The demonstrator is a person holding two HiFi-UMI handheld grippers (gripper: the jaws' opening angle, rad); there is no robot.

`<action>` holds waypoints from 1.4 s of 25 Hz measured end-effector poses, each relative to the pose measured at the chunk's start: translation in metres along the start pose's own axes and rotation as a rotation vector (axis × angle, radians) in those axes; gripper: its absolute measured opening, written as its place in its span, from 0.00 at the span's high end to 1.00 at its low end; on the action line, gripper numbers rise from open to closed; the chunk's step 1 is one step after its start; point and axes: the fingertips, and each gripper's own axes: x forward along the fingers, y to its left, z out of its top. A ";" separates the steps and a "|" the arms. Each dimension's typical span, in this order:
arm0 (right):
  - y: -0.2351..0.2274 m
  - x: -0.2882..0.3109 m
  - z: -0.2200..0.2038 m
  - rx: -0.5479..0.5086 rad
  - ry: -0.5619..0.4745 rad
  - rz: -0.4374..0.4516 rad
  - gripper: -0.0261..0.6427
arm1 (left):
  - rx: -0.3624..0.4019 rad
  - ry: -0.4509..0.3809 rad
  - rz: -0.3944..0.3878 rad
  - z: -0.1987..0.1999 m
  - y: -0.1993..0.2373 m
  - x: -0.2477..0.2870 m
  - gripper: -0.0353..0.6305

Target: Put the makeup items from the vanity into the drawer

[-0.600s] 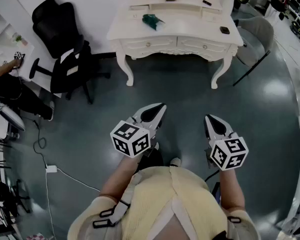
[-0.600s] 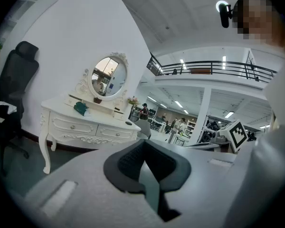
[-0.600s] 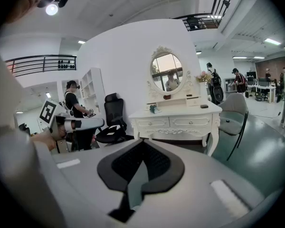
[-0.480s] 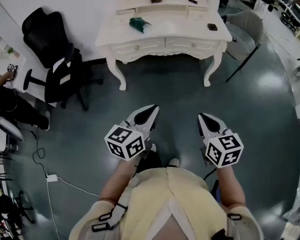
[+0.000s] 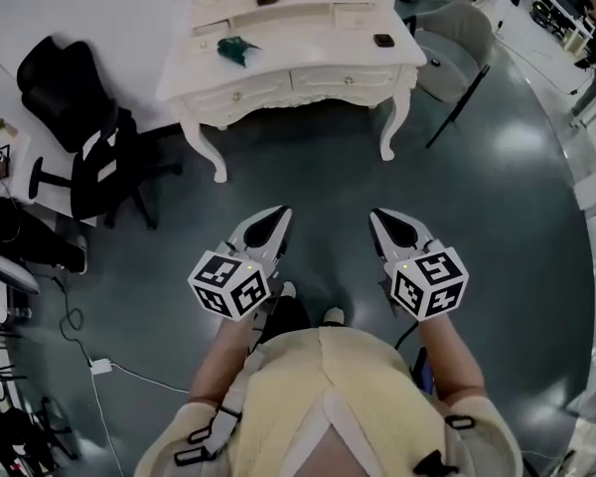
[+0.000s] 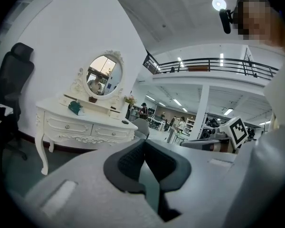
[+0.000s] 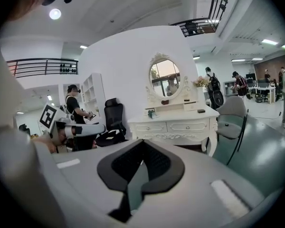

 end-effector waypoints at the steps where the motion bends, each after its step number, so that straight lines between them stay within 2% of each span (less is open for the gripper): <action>1: -0.001 -0.001 0.000 -0.001 -0.005 0.010 0.96 | -0.002 -0.003 0.017 -0.001 0.000 0.000 0.95; 7: 0.000 0.011 0.001 0.002 -0.012 0.062 0.92 | 0.042 0.002 0.071 0.000 0.008 -0.005 0.95; 10: 0.003 0.021 0.005 -0.027 -0.008 0.078 0.90 | 0.015 0.001 0.065 0.004 0.018 0.000 0.95; 15: -0.013 0.039 0.014 -0.039 -0.003 0.083 0.84 | 0.036 0.020 0.024 0.007 0.030 0.031 0.95; 24: -0.054 0.107 0.048 -0.062 0.007 0.038 0.76 | 0.007 0.028 0.005 0.030 0.091 0.095 0.95; 35: -0.078 0.201 0.085 -0.059 0.037 0.079 0.64 | 0.019 0.050 0.019 0.064 0.161 0.150 0.95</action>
